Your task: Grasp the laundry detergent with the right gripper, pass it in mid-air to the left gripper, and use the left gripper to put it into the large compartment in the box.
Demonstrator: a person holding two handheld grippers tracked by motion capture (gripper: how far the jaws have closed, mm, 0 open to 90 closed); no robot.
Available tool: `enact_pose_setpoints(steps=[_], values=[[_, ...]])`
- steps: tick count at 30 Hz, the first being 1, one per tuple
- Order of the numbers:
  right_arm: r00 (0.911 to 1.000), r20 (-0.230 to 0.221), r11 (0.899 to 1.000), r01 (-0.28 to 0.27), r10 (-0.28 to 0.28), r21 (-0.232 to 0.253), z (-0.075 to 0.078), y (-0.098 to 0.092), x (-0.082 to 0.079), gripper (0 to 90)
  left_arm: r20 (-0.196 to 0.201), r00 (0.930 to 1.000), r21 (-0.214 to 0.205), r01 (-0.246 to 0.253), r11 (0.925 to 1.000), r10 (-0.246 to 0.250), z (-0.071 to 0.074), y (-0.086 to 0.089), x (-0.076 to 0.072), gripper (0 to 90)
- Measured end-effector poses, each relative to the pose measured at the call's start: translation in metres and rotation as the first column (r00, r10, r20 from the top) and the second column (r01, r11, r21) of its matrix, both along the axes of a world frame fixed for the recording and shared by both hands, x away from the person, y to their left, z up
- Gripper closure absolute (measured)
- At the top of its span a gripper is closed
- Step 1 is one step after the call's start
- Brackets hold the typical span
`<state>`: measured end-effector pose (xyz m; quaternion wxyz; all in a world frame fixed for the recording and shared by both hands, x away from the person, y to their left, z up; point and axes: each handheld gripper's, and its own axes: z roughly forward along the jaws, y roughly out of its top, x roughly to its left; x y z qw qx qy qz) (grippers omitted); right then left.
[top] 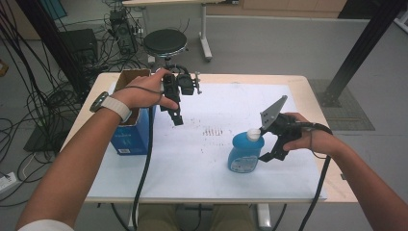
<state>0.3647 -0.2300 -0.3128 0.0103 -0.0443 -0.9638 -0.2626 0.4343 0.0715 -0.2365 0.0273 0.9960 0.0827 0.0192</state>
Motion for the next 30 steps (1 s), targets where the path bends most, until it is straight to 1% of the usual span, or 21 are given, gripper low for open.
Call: enact_pose_setpoints(steps=[23,25,30], values=[[1.0,0.002,1.0,0.0,0.0,-0.003,0.0012,0.0002,0.0003,8.1,0.004,1.0,0.0,-0.004,1.0,0.004,0.0004,0.0009,0.0001,10.8],[1.0,-0.002,1.0,0.007,-0.007,-0.003,0.0012,0.0003,0.0001,8.1,0.005,1.0,0.0,-0.002,1.0,0.002,0.0002,0.0009,0.0001,10.8],[1.0,0.001,1.0,-0.001,0.001,-0.001,0.0006,0.0009,0.0007,8.1,0.005,1.0,-0.005,-0.005,1.0,0.005,-0.0004,0.001,0.0002,10.8]])
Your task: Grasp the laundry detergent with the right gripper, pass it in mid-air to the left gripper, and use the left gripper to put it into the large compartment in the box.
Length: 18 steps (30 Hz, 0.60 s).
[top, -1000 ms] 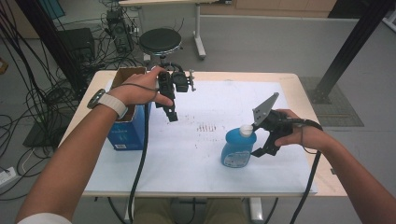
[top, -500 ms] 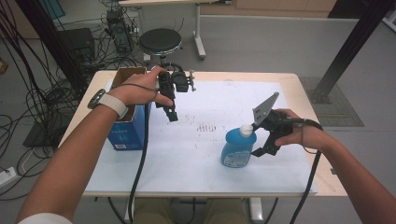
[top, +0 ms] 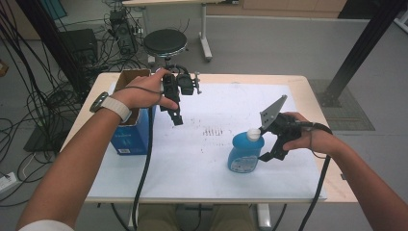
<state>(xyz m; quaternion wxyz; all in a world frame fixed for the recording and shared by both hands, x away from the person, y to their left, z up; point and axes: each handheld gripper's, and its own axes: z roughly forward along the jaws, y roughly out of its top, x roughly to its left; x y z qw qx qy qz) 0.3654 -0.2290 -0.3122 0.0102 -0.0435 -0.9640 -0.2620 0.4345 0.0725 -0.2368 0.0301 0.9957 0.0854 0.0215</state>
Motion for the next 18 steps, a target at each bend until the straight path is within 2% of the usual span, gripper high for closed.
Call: enact_pose_setpoints(steps=[18], values=[[1.0,-0.001,1.0,-0.006,0.006,-0.004,-0.0011,0.0018,0.0006,8.2,-0.001,1.0,0.003,0.001,1.0,-0.001,0.0,0.0005,0.0003,10.8]])
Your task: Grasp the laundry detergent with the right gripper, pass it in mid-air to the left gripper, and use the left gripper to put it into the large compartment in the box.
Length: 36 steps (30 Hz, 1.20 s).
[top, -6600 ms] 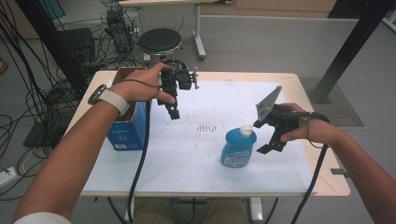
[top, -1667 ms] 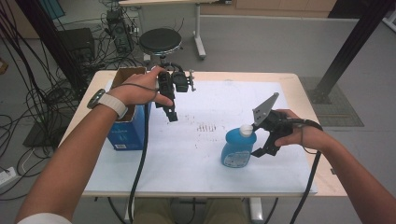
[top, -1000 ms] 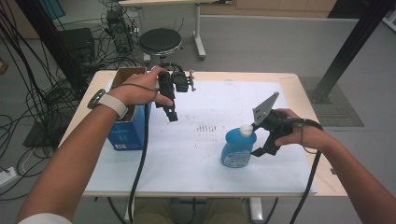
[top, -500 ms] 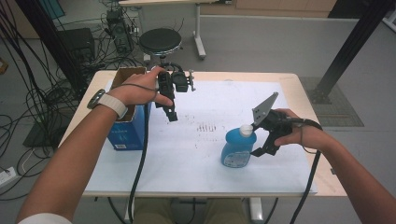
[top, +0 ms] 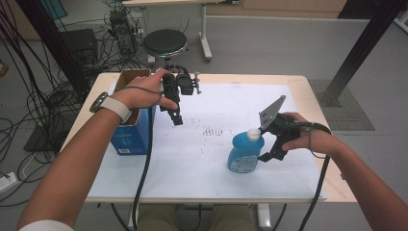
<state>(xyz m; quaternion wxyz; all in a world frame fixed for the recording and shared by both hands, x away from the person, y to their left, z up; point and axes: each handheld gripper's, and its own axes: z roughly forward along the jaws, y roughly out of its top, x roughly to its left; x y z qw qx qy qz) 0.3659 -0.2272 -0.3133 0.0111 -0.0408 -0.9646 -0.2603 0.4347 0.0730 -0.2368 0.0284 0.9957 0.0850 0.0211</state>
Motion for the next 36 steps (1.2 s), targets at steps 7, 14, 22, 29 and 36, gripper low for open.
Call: enact_pose_setpoints(steps=[7,14,22,29,36], values=[[1.0,-0.001,1.0,0.003,-0.003,0.001,0.0,0.0003,0.0002,8.1,-0.001,1.0,-0.002,-0.001,1.0,0.001,-0.0006,-0.0004,0.0005,10.8],[1.0,0.001,1.0,0.002,-0.002,0.002,0.0001,0.0002,0.0003,8.1,0.0,1.0,-0.004,-0.002,1.0,0.002,-0.0007,0.0004,0.0004,10.8],[1.0,0.003,1.0,0.005,-0.005,0.004,0.0002,0.0002,0.0004,8.1,-0.001,1.0,-0.005,-0.003,1.0,0.003,-0.001,-0.0002,0.0005,10.8],[1.0,0.006,1.0,0.003,-0.003,0.003,0.0004,0.0001,0.0003,8.1,0.0,1.0,-0.008,-0.003,1.0,0.003,-0.0012,0.0001,0.0007,10.8],[0.9999,0.007,1.0,0.012,-0.012,0.007,0.0009,0.0006,0.0001,7.8,0.002,1.0,-0.009,-0.003,1.0,0.003,-0.0014,0.0003,0.0002,10.9]])
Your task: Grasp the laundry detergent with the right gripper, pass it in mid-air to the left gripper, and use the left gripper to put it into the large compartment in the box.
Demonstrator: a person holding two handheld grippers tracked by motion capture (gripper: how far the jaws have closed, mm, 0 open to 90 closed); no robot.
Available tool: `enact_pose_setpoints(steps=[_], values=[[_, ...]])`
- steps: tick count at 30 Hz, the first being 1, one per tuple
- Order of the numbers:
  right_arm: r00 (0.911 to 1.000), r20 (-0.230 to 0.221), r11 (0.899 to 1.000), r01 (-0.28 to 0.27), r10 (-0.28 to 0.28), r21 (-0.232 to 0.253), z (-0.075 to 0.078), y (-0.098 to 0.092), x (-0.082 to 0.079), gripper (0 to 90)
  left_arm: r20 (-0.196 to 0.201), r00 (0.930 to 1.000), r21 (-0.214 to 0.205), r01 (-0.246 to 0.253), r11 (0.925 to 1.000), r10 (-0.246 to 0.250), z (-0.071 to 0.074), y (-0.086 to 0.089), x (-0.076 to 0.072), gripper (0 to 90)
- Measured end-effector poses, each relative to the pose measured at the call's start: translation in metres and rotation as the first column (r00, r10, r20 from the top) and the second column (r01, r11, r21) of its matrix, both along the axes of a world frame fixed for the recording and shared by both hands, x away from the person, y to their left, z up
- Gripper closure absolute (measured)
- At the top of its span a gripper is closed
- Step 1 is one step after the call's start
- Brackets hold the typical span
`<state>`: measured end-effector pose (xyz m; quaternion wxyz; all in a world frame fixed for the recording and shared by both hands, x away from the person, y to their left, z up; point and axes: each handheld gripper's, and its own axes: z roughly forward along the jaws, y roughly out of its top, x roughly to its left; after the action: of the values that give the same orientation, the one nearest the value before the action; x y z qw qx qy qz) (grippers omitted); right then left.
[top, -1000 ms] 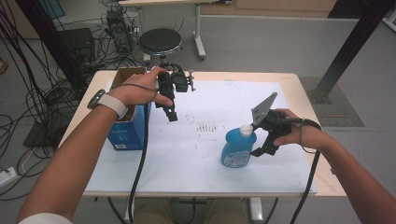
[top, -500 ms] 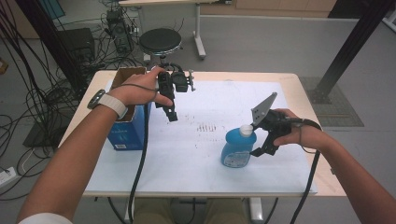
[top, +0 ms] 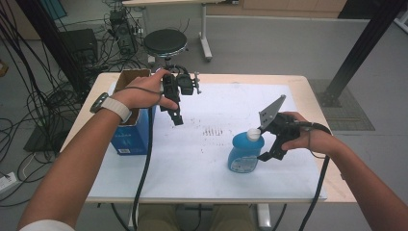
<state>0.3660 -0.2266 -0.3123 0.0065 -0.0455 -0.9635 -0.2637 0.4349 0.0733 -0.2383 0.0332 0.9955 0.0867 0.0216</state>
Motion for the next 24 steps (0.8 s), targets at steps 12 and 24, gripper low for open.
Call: enact_pose_setpoints(steps=[12,24], values=[[0.9999,0.01,1.0,0.005,-0.005,0.017,-0.0005,0.0006,-0.0003,7.4,-0.002,1.0,0.0,0.001,1.0,-0.001,-0.0008,0.0002,0.0,11.1],[0.9998,0.014,1.0,0.015,-0.016,0.023,-0.0046,0.0012,-0.0011,7.4,-0.002,1.0,-0.002,0.002,1.0,-0.002,-0.0021,-0.0003,0.0001,11.1]])
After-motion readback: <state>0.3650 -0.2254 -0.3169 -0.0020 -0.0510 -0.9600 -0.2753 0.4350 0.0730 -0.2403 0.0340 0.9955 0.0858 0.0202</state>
